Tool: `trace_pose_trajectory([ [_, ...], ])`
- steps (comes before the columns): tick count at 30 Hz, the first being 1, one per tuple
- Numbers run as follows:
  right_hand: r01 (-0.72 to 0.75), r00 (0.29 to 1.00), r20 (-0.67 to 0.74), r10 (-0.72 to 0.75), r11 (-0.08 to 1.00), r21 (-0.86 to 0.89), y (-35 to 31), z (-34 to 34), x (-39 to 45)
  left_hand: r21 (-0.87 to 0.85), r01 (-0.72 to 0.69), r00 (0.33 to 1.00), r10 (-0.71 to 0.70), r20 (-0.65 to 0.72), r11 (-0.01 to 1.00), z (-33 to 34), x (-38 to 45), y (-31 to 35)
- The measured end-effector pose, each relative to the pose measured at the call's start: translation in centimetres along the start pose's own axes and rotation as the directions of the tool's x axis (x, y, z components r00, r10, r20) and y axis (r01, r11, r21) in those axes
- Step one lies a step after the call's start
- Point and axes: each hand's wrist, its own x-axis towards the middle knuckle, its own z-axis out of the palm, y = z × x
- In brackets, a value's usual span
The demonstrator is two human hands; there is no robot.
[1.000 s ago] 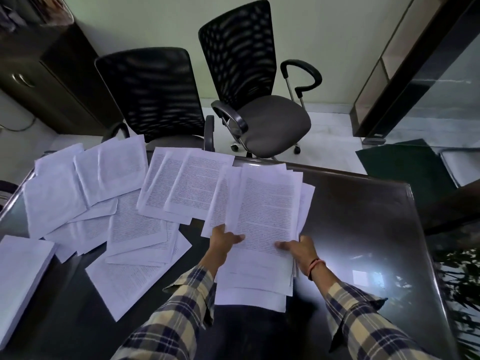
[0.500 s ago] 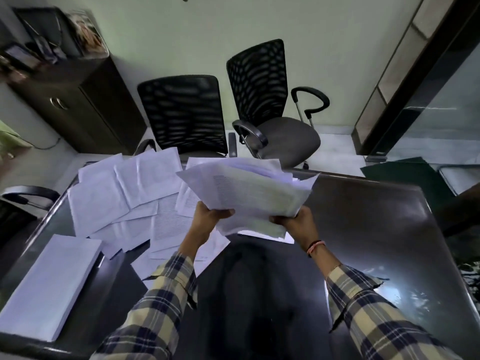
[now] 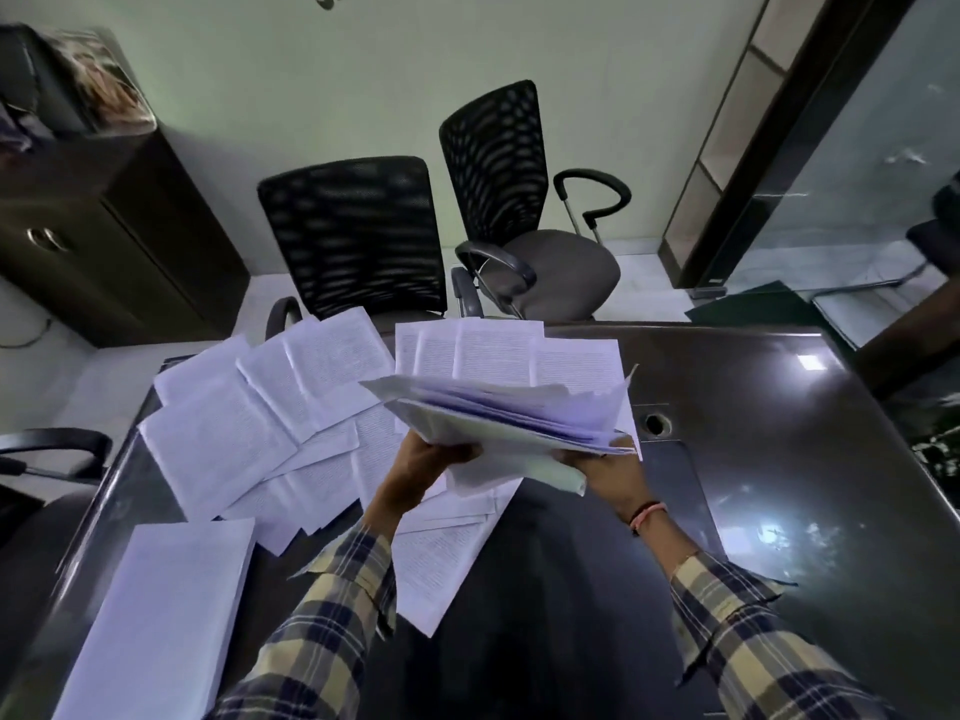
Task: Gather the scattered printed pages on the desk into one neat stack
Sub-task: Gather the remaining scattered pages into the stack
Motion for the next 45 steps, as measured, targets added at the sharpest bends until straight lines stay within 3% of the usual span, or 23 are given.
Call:
trace_pose_trajectory([
  [11,-0.189,0.979,-0.065,0.192,0.980,0.061,1.1,0.7,-1.1,0.112,0.077,0.996,-0.070,-0.061,0.991,0.3,0.6,-2.9],
  [17,-0.150,0.988,-0.014,0.152,0.985,0.085,-0.5,1.0,-1.0,0.009,0.035,0.999,-0.035,0.013,0.999,0.3,0.6,-1.7],
  [26,-0.095,0.995,0.038,0.089,0.973,0.210,-3.3,0.9,0.5,0.016,-0.101,0.995,0.101,0.015,0.995,1.5,1.1,2.3],
  [33,-0.106,0.994,0.023,0.103,0.972,0.209,-2.2,0.5,0.1,0.122,-0.085,0.995,0.090,-0.033,0.989,2.4,0.4,2.1],
  [38,-0.061,0.998,-0.003,0.063,0.975,0.215,-3.4,0.5,0.7,-0.004,-0.071,0.993,0.070,-0.092,0.997,3.4,-0.4,3.1],
  [45,-0.008,0.998,0.058,-0.007,0.969,0.246,-4.3,-1.1,0.7,-0.004,-0.088,0.986,0.086,-0.146,0.996,3.6,-1.2,3.2],
])
